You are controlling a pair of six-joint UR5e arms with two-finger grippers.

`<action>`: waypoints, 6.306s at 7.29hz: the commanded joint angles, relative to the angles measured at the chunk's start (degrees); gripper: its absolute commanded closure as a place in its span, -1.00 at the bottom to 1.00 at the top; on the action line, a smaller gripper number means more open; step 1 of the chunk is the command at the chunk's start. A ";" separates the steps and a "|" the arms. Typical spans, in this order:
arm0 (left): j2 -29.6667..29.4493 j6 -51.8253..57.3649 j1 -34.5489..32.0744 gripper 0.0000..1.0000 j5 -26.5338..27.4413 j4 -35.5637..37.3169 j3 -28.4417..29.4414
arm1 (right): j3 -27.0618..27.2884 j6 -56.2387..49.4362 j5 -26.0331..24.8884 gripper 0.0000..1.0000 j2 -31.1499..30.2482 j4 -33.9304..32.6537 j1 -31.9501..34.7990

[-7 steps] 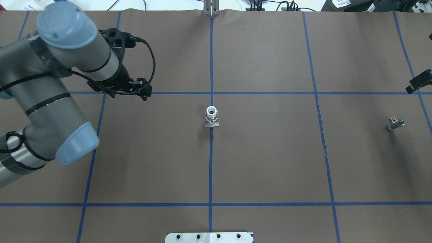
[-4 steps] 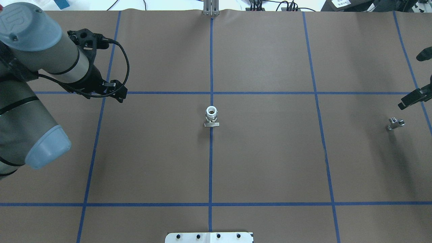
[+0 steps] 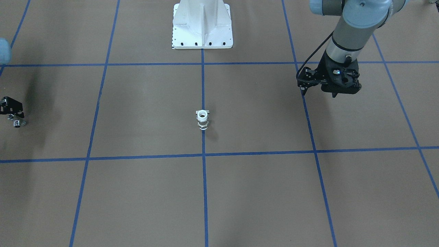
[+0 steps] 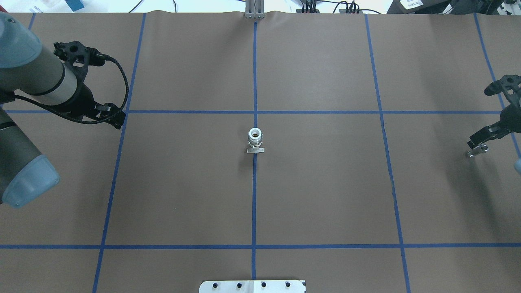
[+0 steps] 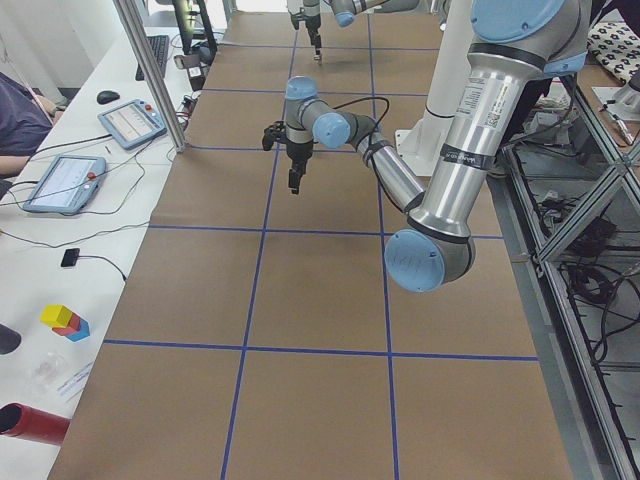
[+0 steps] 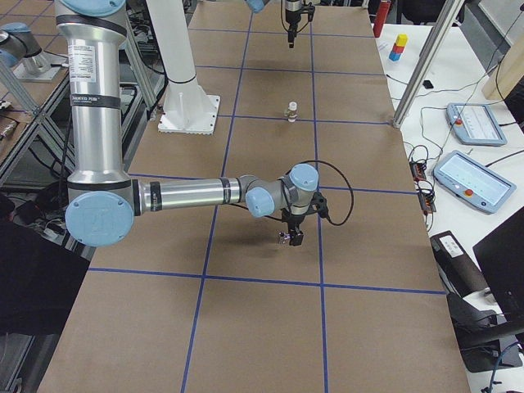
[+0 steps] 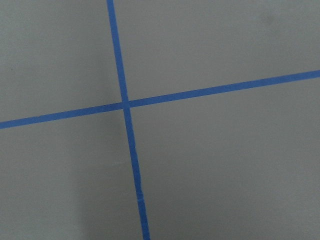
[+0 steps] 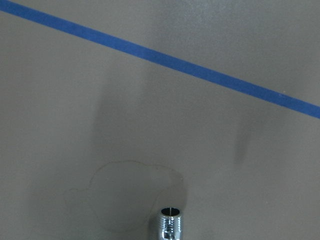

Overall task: Assemble PPR valve and pipe with both arms
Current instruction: 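Open and raise the left gripper away while the right gripper grasps the chrome fitting, then carry the chrome fitting with the right gripper over the valve's top opening, then lower and press the chrome fitting into the valve top with the right gripper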

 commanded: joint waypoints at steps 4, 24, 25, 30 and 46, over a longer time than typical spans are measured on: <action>0.17 0.11 -0.06 -0.99 -0.06 0.01 0.04 | -1.16 0.18 0.19 0.18 0.10 0.18 -1.03; 14.93 32.72 -13.60 -0.99 0.02 -4.04 2.67 | 2.64 52.12 4.85 1.00 51.12 -40.33 -11.20; 14.93 32.63 -13.60 -0.99 0.02 -4.04 3.37 | -1.82 57.95 3.54 1.00 56.30 -40.25 -14.45; 14.67 32.63 -13.51 -0.99 -0.06 -4.12 5.14 | -9.68 65.92 -4.82 1.00 59.17 -34.28 -23.88; 13.79 32.19 -13.33 -0.99 0.02 -4.12 6.36 | -13.20 65.22 -5.70 1.00 56.35 -23.63 -26.00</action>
